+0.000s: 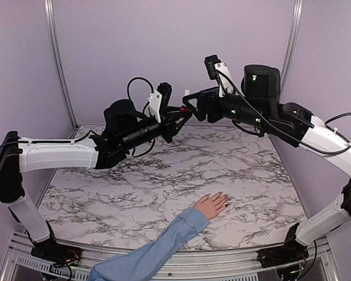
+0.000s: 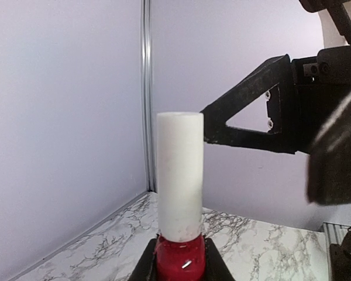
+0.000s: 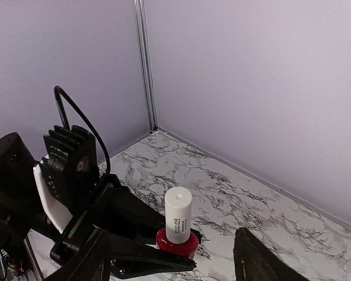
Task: Paint the nails
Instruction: Screw the nail polish bottle cap onto the nail polish bottle.
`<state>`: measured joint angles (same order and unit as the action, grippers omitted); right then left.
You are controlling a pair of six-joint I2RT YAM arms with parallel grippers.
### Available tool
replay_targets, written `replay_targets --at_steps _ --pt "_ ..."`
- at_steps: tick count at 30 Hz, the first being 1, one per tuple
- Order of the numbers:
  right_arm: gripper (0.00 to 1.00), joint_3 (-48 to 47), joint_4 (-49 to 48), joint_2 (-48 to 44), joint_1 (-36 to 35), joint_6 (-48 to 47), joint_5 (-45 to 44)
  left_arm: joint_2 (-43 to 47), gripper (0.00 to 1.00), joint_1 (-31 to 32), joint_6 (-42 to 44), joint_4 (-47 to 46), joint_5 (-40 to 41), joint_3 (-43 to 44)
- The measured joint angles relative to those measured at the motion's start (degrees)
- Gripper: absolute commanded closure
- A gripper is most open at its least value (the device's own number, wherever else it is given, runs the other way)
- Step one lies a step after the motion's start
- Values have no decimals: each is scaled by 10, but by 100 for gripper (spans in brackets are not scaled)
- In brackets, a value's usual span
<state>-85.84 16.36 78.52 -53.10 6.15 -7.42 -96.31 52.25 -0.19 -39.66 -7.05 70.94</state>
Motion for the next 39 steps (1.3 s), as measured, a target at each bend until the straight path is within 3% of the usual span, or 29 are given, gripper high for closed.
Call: replay_targets --at_steps 7,16,27,39 --pt "21 17 -2 -52 31 -40 160 9 100 -49 -51 -3 -233 0" --pt "28 30 14 -75 61 -95 368 11 100 -50 -123 -4 -472 19" --pt "40 5 53 -36 61 -126 504 4 100 -41 -200 -9 -598 62" --pt "76 5 50 -30 61 -111 550 -11 100 -35 -222 -9 -628 63"
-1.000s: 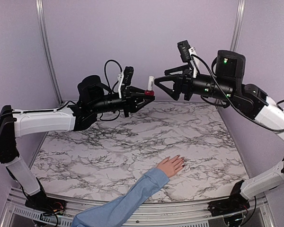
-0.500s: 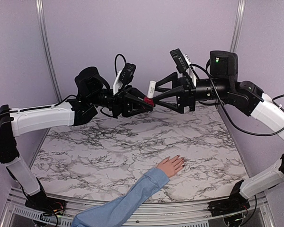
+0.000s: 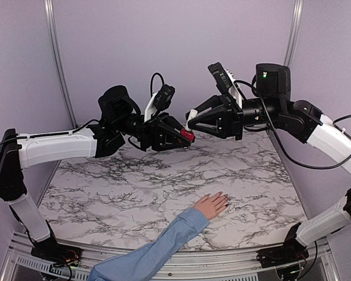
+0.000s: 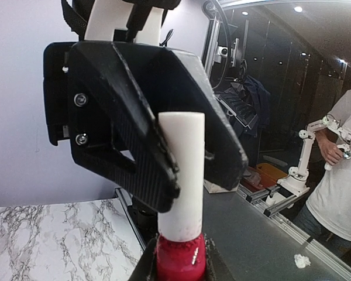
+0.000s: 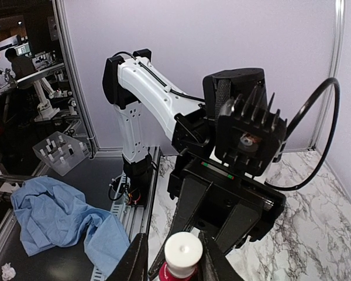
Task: Paint the nails
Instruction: Screw the nail polish bottle cap onto the nail polish bottle.
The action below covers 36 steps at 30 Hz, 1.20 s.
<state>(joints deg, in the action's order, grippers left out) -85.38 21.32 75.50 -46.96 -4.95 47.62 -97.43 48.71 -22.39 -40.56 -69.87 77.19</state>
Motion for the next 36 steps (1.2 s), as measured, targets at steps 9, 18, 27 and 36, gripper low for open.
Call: replay_targets --at_steps 9,18,27,36 --pt "95 -1 -1 3 4 2 -1 0 100 0 1 0 10 0" --pt "100 -3 -2 3 10 2 -22 2 100 -2 22 0 52 -5" --pt "100 -4 -7 5 10 8 -76 19 100 -2 57 1 134 -30" --pt "100 -14 -7 16 10 24 -139 35 100 1 99 3 241 -57"
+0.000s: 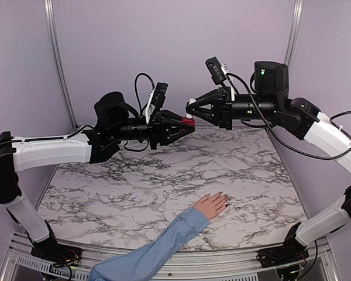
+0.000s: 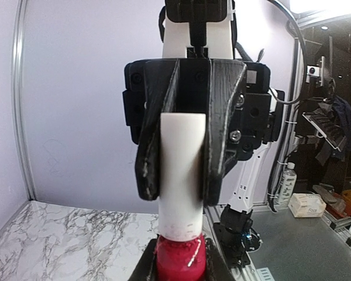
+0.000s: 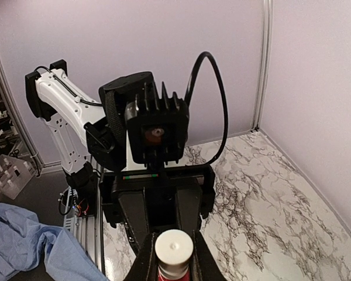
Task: Paint the nails
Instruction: Screw the nail polish bottle cap onto the nail polish bottle.
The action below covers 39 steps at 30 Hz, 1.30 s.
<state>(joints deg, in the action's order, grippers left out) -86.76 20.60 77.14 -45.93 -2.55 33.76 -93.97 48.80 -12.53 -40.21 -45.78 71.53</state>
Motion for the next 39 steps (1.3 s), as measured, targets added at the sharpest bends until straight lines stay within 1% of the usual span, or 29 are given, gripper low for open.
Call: replay_targets --at_steps 4,7,14,16,20,26,31,34,39 --pt "100 -4 1 3 -1 11 -43 0 100 9 18 3 66 -3" --pt "100 -5 1 3 -3 15 -81 0 100 26 35 7 135 -5" --pt "100 -3 -4 3 -21 39 -194 -3 100 71 69 13 328 -6" --pt "100 4 -8 3 -27 49 -225 -8 100 87 80 14 392 -6" --pt "100 21 -13 3 -38 71 -291 -27 100 112 111 15 491 -1" --pt "100 37 -19 9 -50 110 -387 -78 100 152 173 15 663 40" --pt "100 50 -38 10 -57 137 -437 -120 100 178 225 15 785 86" --pt "100 55 -47 10 -59 146 -449 -133 100 188 246 14 834 102" --pt "100 60 -57 10 -62 148 -450 -133 100 191 257 14 851 101"
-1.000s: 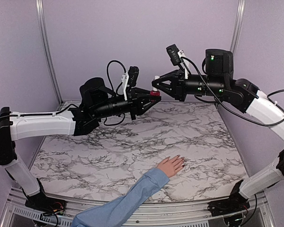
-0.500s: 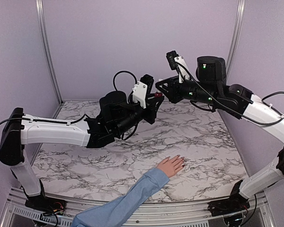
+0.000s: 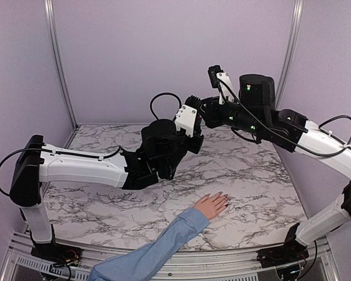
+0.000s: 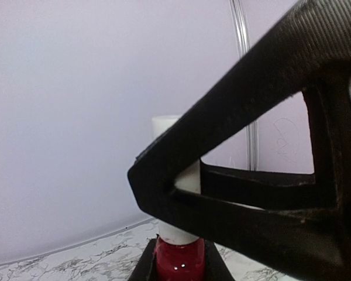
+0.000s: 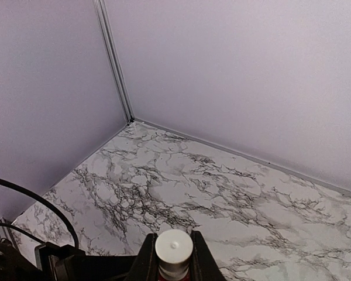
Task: Paint the nails
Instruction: Screw the nail polish bottle cap onto the nail polish bottle.
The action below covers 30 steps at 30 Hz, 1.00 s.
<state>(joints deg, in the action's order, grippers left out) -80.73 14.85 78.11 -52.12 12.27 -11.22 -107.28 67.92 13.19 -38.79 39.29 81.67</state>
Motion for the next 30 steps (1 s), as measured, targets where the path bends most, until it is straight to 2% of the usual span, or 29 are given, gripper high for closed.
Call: replay_targets --at_steps 1,3,6,7,16,19,23,30 --pt "98 0 -1 0 0 0 0 1 100 0 1 -1 -2 -2" --pt "86 5 -7 -1 -1 0 3 7 100 -2 2 -4 -12 -12" --pt "76 15 -18 -5 -2 -3 12 23 100 -8 -1 -4 -42 -34" --pt "70 16 -18 -5 -2 -4 18 31 100 -11 -3 -4 -55 -43" --pt "27 28 -19 -22 -16 -30 94 118 100 -54 -35 -4 -261 -133" --pt "24 29 -18 -37 -12 -52 142 146 100 -87 -66 -3 -368 -153" --pt "24 29 -17 -61 1 -76 243 166 100 -142 -115 -5 -551 -153" --pt "33 26 -15 -76 19 -113 399 158 100 -165 -192 -4 -798 -122"
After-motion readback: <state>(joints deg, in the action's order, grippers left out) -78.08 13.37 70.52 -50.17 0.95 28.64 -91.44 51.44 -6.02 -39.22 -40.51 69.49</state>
